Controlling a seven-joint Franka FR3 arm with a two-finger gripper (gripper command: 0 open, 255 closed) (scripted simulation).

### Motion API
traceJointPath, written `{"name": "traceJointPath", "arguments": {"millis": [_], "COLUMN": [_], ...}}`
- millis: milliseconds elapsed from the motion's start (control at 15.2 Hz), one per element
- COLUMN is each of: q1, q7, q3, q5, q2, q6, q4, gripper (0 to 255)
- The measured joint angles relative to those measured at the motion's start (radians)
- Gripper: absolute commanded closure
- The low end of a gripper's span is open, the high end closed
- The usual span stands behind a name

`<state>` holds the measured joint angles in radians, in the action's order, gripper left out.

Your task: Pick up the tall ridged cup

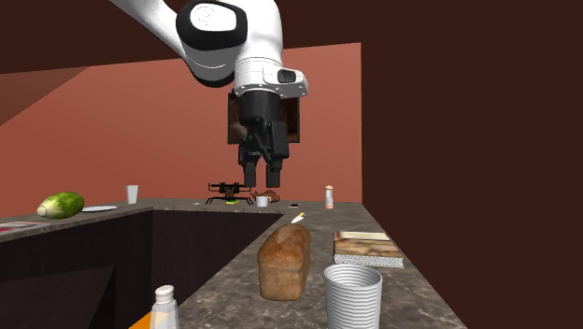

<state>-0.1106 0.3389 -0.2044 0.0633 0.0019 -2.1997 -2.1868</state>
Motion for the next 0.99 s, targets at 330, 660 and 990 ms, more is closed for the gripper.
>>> {"name": "traceJointPath", "arguments": {"millis": [330, 660, 990], "q1": [-0.027, -0.068, -0.088], "q7": [0.066, 0.132, 0.152], "q3": [-0.016, -0.017, -0.01], "q5": [-0.027, -0.063, -0.078], "q2": [0.175, 0.376, 0.481], "q6": [-0.065, -0.088, -0.121], "q4": [0.109, 0.286, 0.358], "gripper": [0, 0, 0]}}
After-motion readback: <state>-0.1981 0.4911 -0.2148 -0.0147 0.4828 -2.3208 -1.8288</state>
